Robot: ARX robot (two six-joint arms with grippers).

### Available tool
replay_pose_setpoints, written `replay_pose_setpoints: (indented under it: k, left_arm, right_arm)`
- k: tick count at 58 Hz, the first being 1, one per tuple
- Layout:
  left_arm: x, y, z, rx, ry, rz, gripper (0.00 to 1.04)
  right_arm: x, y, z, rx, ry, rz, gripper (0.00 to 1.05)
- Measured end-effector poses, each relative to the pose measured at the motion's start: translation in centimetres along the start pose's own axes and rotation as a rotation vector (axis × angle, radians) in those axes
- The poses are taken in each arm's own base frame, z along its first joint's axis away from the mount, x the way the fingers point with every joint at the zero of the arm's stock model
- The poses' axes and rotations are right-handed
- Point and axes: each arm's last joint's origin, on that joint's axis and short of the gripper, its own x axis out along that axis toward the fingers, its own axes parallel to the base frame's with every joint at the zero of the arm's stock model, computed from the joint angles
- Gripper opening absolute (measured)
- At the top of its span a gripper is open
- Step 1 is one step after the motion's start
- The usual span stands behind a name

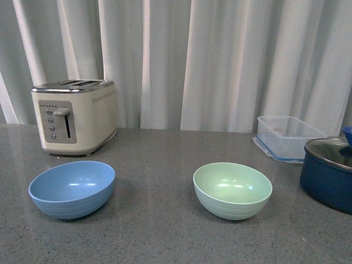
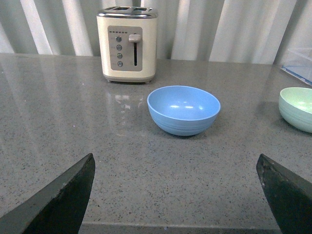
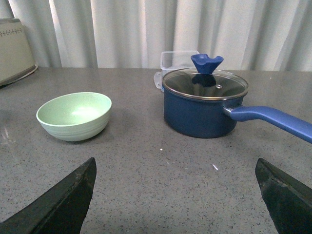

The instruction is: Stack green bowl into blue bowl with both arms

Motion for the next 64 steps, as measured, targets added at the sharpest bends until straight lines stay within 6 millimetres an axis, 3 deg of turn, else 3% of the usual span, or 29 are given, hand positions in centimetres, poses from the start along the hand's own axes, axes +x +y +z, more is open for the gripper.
replay_pose_setpoints:
  k: [29,36,39,41,64]
  left_arm:
    - [0.0,0.0,0.0,0.0,0.0,0.002,0.98]
    - [0.5,0.1,0.3,-0.031,0.503,0.305,0.98]
    - [1.6,0.4,0.4,-0.027,0.676,0.39,0.98]
    - [2.2,0.5,0.6,-0.04,0.697,0.4,0.98]
    - [11.9,3.3,5.6,-0.18,0.585,0.362,0.98]
  right_arm:
    - [0.0,0.0,0.0,0.0,0.0,0.0,0.95]
    - [0.0,0.0,0.0,0.0,0.0,0.0,0.95]
    - [0.0,0.0,0.0,0.0,0.0,0.002,0.95]
    - [0.0,0.0,0.0,0.0,0.001,0.001,0.95]
    - [0.0,0.0,0.0,0.0,0.001,0.0,0.95]
